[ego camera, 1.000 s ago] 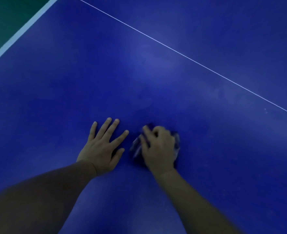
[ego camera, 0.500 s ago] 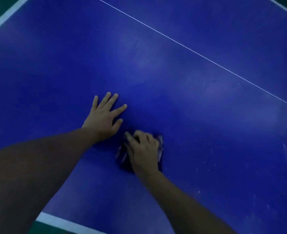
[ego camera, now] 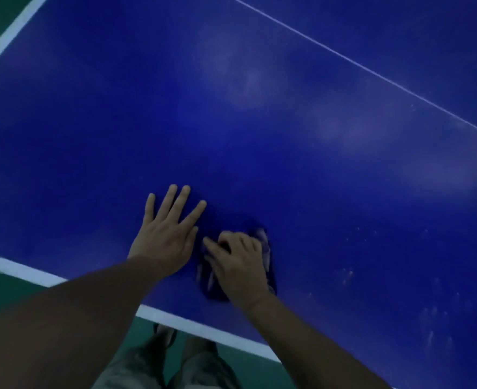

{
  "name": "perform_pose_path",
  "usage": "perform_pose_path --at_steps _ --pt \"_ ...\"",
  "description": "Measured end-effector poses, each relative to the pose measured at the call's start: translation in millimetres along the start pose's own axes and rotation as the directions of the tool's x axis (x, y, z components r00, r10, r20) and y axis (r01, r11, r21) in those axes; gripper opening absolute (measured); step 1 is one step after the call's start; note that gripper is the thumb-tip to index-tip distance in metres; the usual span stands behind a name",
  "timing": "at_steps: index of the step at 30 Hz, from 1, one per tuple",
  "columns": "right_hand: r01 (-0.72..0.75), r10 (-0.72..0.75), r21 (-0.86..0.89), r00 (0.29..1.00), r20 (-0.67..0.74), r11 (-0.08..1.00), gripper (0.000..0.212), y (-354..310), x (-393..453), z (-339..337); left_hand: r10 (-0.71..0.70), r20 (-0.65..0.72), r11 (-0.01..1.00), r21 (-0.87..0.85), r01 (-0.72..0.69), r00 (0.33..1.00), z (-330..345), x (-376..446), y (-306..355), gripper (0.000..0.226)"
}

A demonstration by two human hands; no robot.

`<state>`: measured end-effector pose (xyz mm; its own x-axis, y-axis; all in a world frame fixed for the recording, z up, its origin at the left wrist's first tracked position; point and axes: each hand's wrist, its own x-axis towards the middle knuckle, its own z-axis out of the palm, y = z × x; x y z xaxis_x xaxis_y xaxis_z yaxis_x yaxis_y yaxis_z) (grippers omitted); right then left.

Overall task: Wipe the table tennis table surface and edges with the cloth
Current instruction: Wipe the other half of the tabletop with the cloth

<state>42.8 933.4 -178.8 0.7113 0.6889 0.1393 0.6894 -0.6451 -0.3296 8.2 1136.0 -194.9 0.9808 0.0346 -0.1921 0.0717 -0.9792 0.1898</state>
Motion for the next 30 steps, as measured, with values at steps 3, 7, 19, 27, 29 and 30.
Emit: perform_pose_path --at_steps 3,7,19,27,29,30 --pt "0.274 -0.272 -0.013 0.957 0.096 0.962 0.030 14.0 -37.3 -14.0 -0.014 0.022 1.000 0.009 0.014 1.000 0.6 0.1 0.6 0.060" --pt "0.212 -0.205 -0.094 0.976 0.078 0.973 0.028 43.8 -22.3 -33.6 -0.001 0.021 1.000 -0.029 0.002 1.000 -0.4 1.2 2.5 0.060" --pt "-0.052 0.059 -0.079 0.995 0.082 0.996 0.030 -20.5 -86.8 -26.1 0.057 -0.015 0.995 -0.076 -0.058 0.998 -5.1 -1.0 -2.7 0.061" --pt "-0.254 0.267 -0.123 0.958 0.105 0.959 0.036 -44.2 -80.5 -19.7 0.041 0.001 0.997 -0.067 -0.041 0.999 -5.9 2.9 -3.1 0.063" --pt "-0.144 0.156 -0.111 0.982 0.105 0.983 0.036 -42.6 -104.1 -24.7 0.022 0.010 0.999 -0.031 -0.022 1.000 -6.7 0.3 -0.4 0.063" --pt "-0.132 0.146 -0.134 0.984 0.099 0.982 0.034 -31.0 -112.5 -29.8 0.003 0.008 1.000 -0.011 -0.003 1.000 -6.6 -1.8 4.5 0.062"
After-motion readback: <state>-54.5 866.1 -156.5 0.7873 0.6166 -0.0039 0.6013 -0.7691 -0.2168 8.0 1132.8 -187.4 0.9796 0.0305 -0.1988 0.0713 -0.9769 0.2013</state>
